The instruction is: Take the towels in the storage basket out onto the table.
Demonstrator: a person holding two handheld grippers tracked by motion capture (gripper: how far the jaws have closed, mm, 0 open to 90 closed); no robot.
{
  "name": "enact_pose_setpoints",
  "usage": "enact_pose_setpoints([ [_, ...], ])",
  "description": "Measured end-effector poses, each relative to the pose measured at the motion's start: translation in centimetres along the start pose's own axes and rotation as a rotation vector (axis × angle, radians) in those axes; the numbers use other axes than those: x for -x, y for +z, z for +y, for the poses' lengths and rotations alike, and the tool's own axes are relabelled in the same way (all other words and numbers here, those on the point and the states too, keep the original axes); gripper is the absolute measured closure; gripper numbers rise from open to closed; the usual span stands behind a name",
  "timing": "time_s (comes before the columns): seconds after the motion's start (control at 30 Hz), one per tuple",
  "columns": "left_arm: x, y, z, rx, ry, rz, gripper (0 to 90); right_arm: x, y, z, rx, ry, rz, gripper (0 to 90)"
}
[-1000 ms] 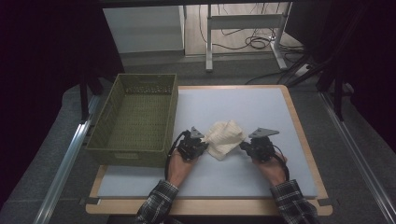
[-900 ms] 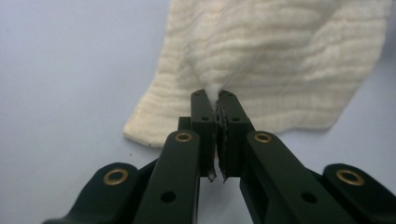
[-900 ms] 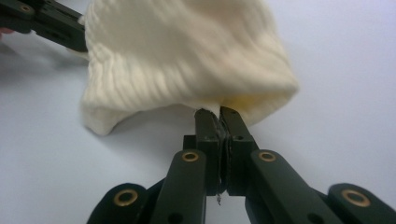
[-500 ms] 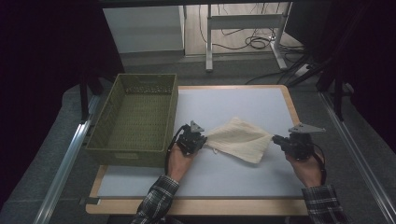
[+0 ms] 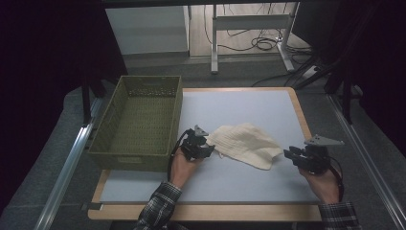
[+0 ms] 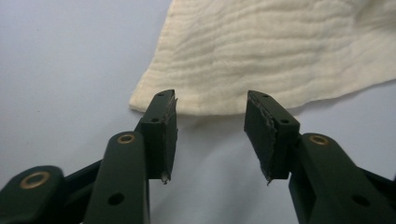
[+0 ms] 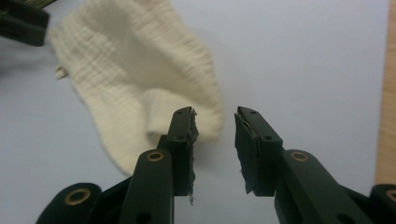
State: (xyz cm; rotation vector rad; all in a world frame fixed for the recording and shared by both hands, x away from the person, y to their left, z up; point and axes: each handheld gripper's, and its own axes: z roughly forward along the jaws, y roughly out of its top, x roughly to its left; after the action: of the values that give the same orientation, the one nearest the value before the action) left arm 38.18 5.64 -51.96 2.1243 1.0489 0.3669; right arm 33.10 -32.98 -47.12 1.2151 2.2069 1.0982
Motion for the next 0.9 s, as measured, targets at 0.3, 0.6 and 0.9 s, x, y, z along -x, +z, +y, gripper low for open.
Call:
enact_pose_setpoints([
  [0.3,-0.8,2.4,0.5,-0.021,-0.038,-0.018,46.9,-4.0,3.9,-1.9,-0.063,-0.054,0.154,60.0],
  [0.6,-0.9,2.9,0.7,-0.001,0.008,-0.008,65.3,-5.3,5.1,-2.9,-0.087,-0.197,0.034,76.8],
  [0.9,-0.2,2.4,1.0,0.011,0.033,-0.035,89.1,-5.0,4.3,-2.4,-0.104,-0.184,0.062,88.1],
])
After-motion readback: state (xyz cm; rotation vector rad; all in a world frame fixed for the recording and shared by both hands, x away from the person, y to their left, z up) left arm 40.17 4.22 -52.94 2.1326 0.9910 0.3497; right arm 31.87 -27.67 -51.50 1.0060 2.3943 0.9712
